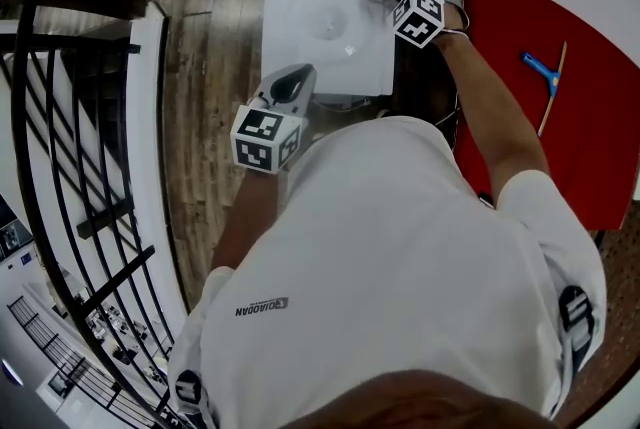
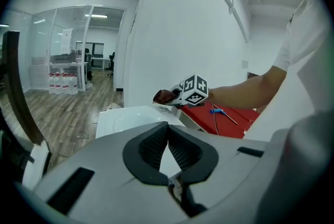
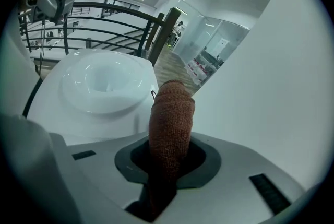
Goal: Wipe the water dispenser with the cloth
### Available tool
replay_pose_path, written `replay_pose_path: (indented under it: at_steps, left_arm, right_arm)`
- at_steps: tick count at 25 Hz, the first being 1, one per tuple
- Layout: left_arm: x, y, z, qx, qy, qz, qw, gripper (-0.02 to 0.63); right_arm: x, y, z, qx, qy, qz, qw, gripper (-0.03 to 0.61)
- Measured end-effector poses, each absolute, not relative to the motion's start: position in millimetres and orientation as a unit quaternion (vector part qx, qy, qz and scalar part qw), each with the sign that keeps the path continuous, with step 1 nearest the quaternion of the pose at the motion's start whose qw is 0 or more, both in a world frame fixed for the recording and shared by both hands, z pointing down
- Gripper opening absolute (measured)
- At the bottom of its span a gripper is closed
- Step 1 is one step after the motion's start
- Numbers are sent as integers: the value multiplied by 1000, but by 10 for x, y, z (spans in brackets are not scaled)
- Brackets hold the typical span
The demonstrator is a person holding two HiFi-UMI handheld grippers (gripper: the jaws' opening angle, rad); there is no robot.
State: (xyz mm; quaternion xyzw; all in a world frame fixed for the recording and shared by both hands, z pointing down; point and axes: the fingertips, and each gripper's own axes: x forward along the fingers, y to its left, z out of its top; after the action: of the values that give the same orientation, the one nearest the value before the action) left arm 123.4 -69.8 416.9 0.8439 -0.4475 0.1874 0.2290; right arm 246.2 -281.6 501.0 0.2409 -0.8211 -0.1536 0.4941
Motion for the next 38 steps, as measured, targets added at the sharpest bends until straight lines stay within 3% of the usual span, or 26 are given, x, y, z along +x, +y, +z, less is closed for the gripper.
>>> replay_pose_path:
  at_steps: [38]
  left_arm:
    - [1004,-47,4511,894,-344,185,219,-8]
  right_arm:
    - [2469,-915,5435,243,-791,-142,544,64]
